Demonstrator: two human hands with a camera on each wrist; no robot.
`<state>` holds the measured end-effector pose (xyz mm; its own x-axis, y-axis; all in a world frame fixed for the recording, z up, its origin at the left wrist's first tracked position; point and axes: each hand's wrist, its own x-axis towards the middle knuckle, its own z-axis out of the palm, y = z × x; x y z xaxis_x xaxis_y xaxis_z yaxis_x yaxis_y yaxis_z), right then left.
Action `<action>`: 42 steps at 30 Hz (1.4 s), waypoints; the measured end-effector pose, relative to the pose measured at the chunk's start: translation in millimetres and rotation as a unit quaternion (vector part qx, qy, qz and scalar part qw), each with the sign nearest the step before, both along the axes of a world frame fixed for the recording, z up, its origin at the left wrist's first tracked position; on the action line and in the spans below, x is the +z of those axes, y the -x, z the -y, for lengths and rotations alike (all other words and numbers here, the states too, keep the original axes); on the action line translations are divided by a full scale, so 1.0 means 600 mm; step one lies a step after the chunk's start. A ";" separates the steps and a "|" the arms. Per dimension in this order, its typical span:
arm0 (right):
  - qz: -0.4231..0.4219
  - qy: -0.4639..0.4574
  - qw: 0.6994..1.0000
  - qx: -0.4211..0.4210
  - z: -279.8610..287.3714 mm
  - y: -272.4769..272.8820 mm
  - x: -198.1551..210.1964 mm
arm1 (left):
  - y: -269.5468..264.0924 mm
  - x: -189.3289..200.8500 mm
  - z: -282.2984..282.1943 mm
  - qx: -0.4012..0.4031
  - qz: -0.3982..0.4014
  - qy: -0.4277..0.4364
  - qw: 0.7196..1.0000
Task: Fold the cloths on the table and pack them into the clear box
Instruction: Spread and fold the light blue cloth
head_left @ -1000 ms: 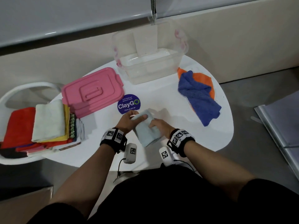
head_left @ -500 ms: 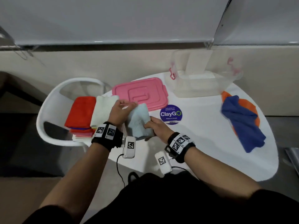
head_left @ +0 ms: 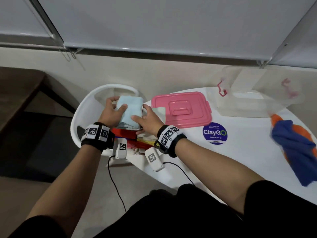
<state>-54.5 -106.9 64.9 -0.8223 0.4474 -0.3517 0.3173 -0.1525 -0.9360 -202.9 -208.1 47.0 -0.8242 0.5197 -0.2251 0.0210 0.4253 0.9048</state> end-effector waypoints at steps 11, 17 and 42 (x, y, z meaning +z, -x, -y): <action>0.027 -0.473 0.877 -0.077 -0.036 -0.008 -0.089 | 0.021 -0.057 0.021 -0.033 -0.300 0.186 0.935; 0.124 -0.517 0.843 0.081 -0.005 -0.015 -0.142 | -0.014 -0.059 -0.011 -0.206 -0.479 0.138 0.842; -0.009 -0.402 0.915 -0.022 -0.050 -0.073 -0.125 | -0.057 -0.019 -0.029 -0.178 -0.438 0.158 0.867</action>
<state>-10.9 -76.7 -10.3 -0.7996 0.5884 0.1199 0.3103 0.5759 -0.7564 -168.7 -190.8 35.8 -0.5500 0.8033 0.2285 0.8225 0.4736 0.3149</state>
